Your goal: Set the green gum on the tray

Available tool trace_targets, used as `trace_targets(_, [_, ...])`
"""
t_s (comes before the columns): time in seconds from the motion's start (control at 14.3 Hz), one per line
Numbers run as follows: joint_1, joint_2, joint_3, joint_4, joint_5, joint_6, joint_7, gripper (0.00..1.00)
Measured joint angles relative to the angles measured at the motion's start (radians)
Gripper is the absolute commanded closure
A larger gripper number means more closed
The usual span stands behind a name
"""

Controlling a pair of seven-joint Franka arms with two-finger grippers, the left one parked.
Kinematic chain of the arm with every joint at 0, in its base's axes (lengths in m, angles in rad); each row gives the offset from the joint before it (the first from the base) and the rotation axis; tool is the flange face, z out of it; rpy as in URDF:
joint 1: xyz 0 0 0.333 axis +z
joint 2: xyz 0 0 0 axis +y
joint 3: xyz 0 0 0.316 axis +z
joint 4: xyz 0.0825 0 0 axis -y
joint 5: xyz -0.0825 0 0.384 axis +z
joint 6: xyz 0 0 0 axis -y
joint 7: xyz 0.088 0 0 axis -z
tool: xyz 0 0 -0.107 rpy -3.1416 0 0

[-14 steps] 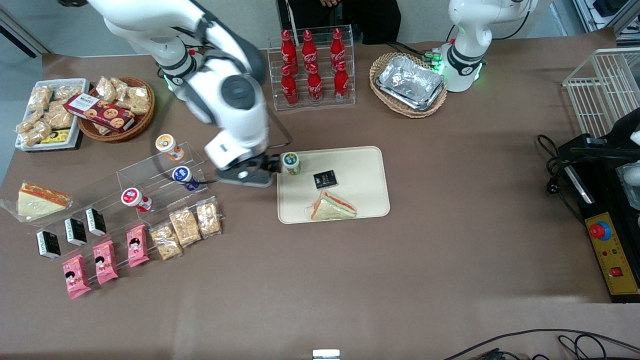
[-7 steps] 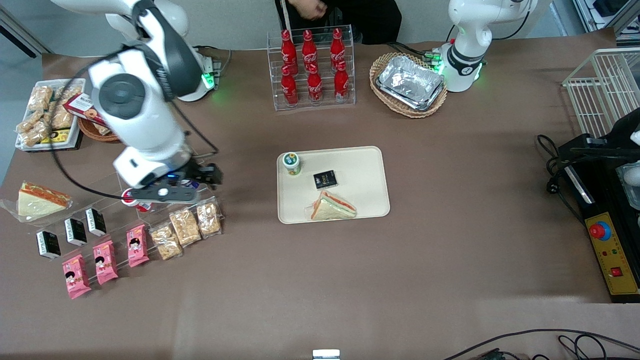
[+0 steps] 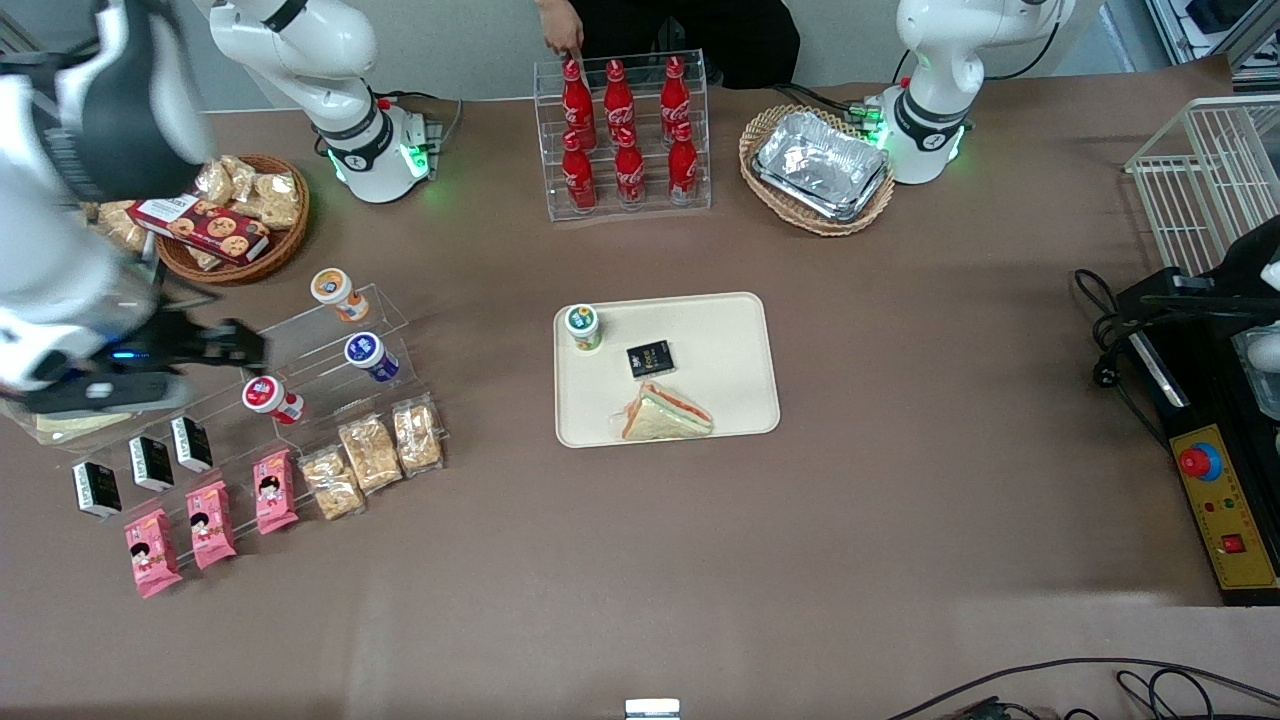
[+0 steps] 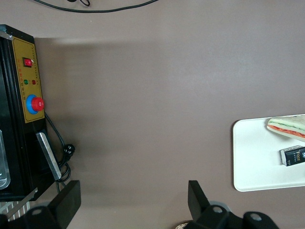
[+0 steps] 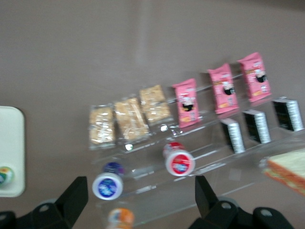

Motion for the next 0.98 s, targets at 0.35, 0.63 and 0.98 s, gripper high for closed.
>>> trace_targets(0.35, [0.198, -0.047, -0.293, -0.015, 0.013, -0.004, -0.101, 0.00])
trace_targets(0.63, [0.273, -0.068, -0.353, -0.029, 0.013, -0.002, -0.095, 0.00])
trace_targets(0.98, [0.276, -0.079, -0.387, -0.028, 0.037, 0.000, -0.090, 0.00])
